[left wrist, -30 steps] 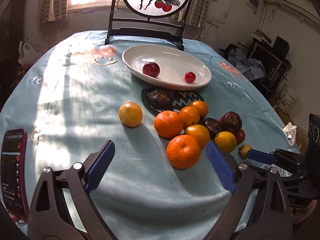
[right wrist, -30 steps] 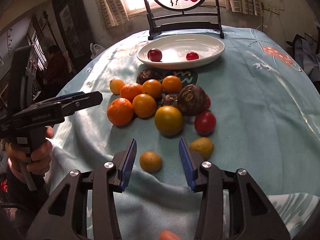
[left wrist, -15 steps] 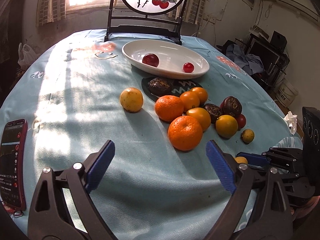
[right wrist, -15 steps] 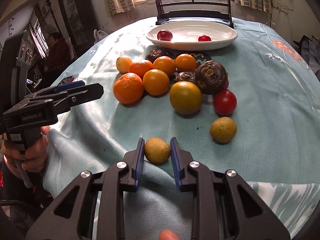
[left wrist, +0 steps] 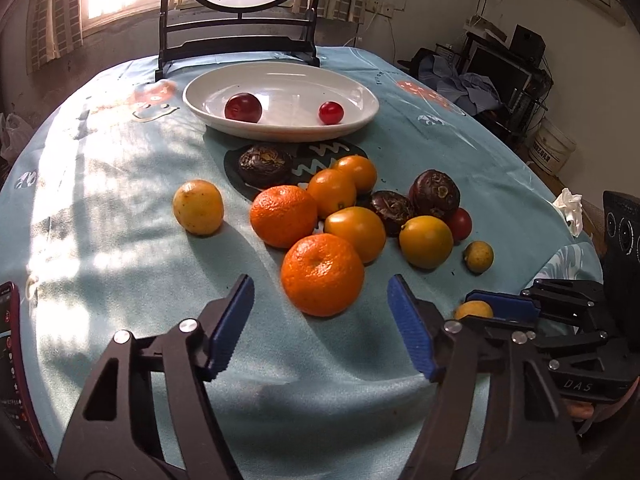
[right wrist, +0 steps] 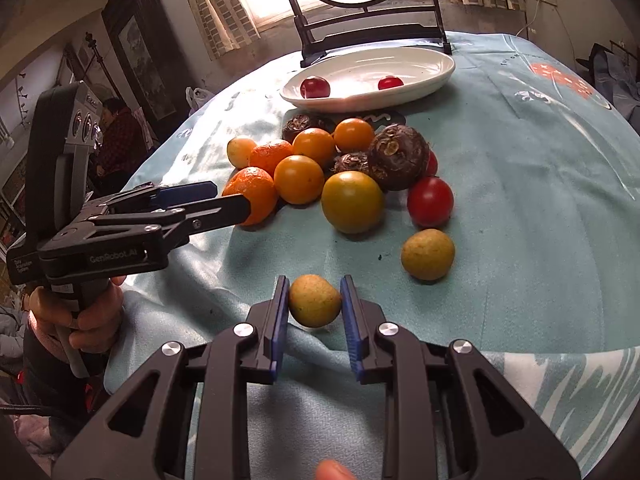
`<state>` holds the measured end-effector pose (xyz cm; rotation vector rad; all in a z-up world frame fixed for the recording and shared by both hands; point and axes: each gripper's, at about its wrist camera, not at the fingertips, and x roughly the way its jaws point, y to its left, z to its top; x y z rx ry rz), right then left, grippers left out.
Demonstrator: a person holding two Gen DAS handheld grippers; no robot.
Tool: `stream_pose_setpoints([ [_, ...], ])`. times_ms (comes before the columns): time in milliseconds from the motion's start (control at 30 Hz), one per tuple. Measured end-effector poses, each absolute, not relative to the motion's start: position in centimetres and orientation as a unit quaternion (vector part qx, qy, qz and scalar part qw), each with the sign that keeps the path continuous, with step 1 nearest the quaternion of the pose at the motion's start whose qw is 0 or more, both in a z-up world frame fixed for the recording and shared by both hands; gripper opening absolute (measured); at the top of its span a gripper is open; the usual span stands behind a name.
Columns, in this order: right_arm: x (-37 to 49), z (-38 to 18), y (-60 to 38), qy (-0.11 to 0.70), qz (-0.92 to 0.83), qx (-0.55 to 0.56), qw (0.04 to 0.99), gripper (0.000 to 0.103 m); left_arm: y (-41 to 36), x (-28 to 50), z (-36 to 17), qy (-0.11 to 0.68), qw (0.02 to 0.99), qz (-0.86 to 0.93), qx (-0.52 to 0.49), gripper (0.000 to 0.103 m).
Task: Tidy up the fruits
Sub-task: 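Grasp a yellow-green lime with the right tool while the left tool grasps a large tangerine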
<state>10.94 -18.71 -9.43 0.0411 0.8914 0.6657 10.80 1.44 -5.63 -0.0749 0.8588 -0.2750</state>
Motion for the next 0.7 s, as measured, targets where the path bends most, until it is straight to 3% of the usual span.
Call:
stream_pose_setpoints([
  [100,11.0,-9.4,-18.8,0.424,0.316,0.021,0.848,0.026,1.4,11.2,-5.9,0.422,0.896,-0.134,-0.04,0.062],
  [300,11.0,-9.4,-18.8,0.425,0.317,0.021,0.847,0.026,0.8,12.2,-6.5,0.438,0.888,-0.137,-0.033,0.061],
  [533,11.2,-9.4,-18.9,0.425,0.32,0.024,0.847,0.026,1.0,12.8,-7.0,0.453,0.879,-0.143,-0.048,0.047],
  [700,11.2,-9.4,-18.8,0.424,0.321,0.024,0.847,0.026,1.2,12.6,-7.1,0.452,0.878,-0.143,-0.057,0.046],
])
